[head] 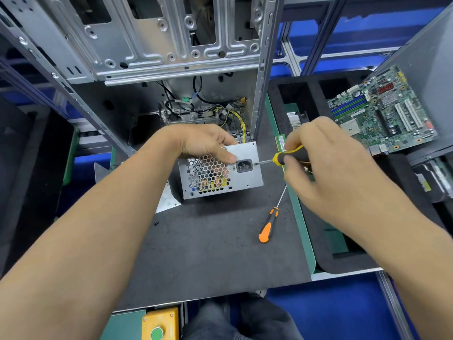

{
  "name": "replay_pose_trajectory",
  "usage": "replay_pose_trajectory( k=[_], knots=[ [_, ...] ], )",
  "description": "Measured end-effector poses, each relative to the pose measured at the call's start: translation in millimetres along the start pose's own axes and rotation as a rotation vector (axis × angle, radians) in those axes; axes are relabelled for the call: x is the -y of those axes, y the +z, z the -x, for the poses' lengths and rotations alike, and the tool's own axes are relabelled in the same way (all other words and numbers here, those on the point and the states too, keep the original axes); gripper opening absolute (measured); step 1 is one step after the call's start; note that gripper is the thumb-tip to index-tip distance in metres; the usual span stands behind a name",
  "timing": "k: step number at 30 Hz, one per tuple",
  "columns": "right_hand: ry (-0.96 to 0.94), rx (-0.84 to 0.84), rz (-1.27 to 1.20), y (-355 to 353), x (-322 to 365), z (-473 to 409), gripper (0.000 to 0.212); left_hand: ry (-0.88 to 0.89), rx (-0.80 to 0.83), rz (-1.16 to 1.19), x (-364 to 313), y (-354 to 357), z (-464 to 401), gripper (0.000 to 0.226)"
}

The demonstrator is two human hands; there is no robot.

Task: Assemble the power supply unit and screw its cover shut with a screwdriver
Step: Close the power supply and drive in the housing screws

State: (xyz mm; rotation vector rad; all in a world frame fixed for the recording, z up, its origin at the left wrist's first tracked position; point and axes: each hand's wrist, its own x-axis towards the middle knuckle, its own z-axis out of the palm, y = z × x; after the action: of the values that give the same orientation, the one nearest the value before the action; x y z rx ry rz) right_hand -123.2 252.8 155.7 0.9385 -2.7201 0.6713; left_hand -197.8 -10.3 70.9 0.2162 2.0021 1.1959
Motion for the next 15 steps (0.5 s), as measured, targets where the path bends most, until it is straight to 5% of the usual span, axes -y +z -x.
replay_pose_trajectory(
  k=[5, 9, 13, 15],
  knots=[
    [-0.084, 0.063, 0.158, -8.0, 12.8, -8.5, 0.01, -0.045, 0.074, -0.032, -4.4, -0.8, -0.8, 0.043],
    [0.023, 0.211, 0.429, -14.8, 19.8, -18.0, 0.034, -0.065, 0.093, -0.025, -2.2, -4.5, -5.6, 0.027],
    [-0.191, 0.248, 0.277, -14.9, 21.0, -21.2, 0.01, -0.071, 0.105, -0.004, 1.6, -6.3, -7.4, 0.021],
    [-0.146, 0.211, 0.327, -13.3, 17.7, -26.5, 0.011, -0.084, 0.111, 0.018, 2.6, -7.5, -7.9, 0.022]
  ],
)
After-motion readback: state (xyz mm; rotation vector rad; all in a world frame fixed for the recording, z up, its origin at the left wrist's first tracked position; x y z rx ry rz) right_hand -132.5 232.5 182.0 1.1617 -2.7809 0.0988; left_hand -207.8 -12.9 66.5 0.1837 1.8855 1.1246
